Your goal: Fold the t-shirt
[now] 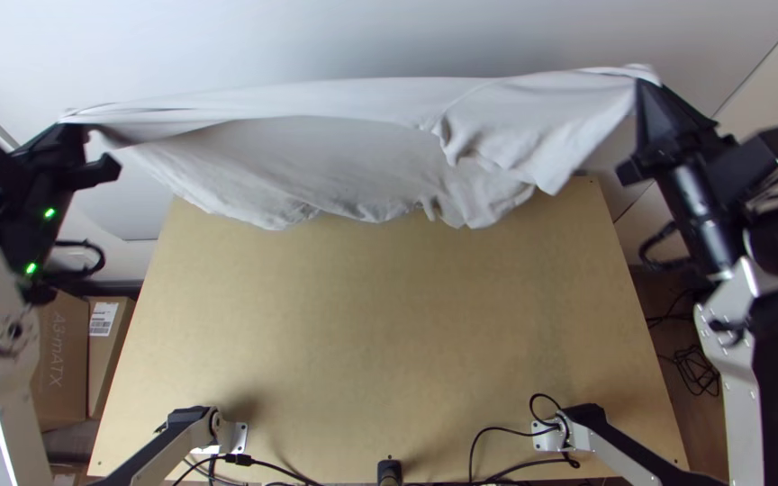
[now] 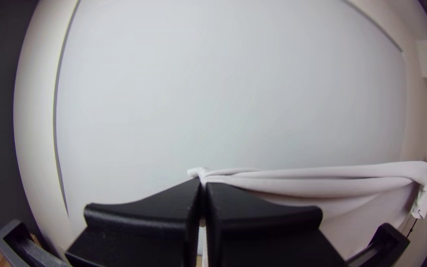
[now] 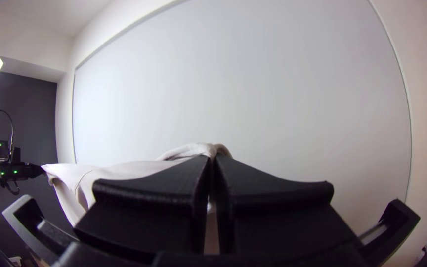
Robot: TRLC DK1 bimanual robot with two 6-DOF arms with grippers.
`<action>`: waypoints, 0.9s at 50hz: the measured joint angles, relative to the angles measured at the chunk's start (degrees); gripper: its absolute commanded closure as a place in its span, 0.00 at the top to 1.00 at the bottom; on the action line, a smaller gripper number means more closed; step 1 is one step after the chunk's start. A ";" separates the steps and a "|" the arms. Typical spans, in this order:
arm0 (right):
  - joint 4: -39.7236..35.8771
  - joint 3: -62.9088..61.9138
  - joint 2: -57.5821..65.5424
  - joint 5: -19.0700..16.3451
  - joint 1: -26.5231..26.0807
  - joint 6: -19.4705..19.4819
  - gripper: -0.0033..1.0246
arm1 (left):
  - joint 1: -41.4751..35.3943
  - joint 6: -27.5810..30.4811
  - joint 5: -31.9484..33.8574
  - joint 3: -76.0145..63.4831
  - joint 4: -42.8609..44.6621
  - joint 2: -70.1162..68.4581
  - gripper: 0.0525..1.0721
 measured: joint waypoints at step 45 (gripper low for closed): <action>-10.95 -15.85 -25.70 -2.12 7.52 6.40 0.03 | -14.25 -4.85 1.20 -40.57 -9.44 -45.09 0.02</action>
